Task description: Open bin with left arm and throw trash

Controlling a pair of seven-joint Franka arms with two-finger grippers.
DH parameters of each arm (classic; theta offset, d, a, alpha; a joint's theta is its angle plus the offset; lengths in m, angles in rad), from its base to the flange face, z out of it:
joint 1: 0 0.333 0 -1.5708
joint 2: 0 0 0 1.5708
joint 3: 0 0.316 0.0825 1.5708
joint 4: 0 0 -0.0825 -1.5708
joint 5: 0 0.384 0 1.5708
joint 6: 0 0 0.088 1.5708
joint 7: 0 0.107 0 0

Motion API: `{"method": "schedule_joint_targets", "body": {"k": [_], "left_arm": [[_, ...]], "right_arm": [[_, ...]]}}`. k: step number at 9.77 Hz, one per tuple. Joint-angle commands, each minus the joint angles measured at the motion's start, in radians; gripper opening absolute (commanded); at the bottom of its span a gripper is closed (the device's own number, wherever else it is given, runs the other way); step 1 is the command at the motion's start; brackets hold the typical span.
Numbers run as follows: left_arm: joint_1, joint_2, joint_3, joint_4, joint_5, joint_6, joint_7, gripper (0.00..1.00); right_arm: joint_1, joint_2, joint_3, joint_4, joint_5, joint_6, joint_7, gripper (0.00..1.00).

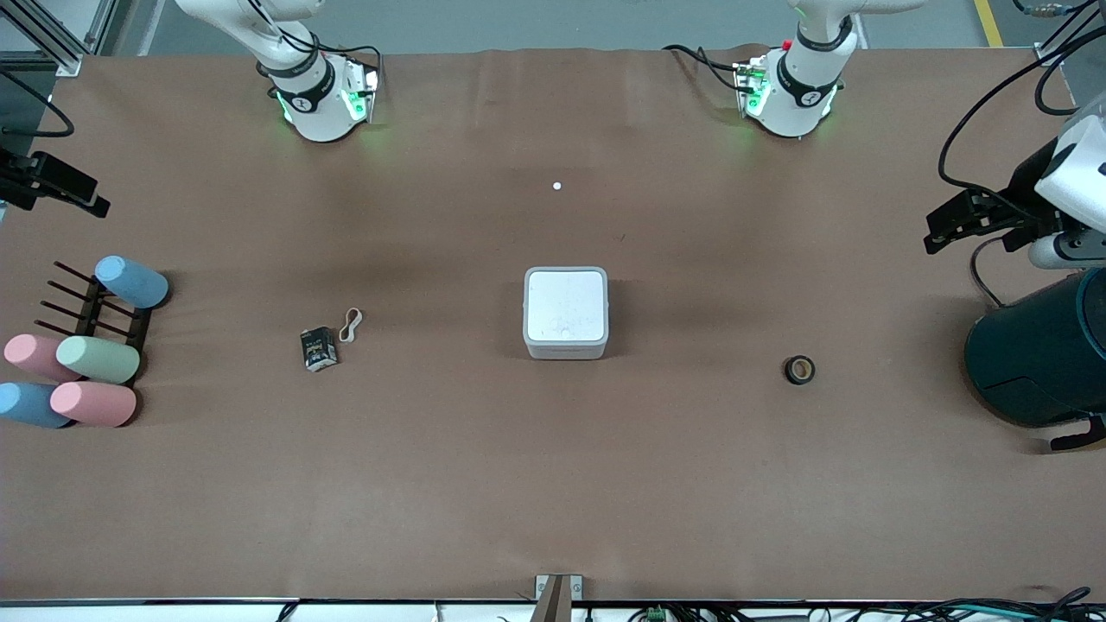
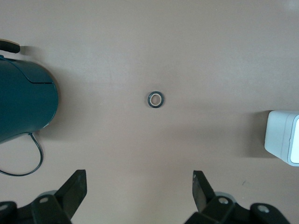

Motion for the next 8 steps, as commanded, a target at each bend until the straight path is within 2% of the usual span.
{"method": "schedule_joint_targets", "body": {"k": [1,3,4,5,6,7,8], "left_arm": [[-0.007,0.005,-0.002,0.03,0.017,-0.019,-0.004,1.0],[-0.025,0.026,-0.017,0.026,-0.003,-0.019,-0.007,1.0],[-0.065,0.055,-0.057,0.023,-0.017,-0.019,0.02,0.99],[-0.108,0.115,-0.097,0.033,-0.027,-0.002,0.019,0.78],[-0.157,0.184,-0.127,0.076,-0.033,0.062,-0.007,0.47],[-0.235,0.272,-0.144,0.134,-0.026,0.117,-0.01,0.2],[-0.295,0.346,-0.143,0.16,-0.024,0.186,-0.01,0.09]], "right_arm": [[-0.007,-0.004,0.009,0.008,0.003,-0.008,0.004,1.0],[-0.005,-0.002,0.009,0.005,0.007,-0.008,0.006,1.0],[-0.004,0.001,0.01,-0.01,0.011,0.003,0.006,1.0],[0.009,0.038,0.012,-0.027,0.017,0.035,0.006,1.0],[0.035,0.062,0.012,-0.102,0.017,0.114,0.004,1.0],[0.059,0.07,0.012,-0.223,0.017,0.253,0.003,1.0],[0.093,0.072,0.012,-0.365,0.017,0.424,0.003,1.0]]}}
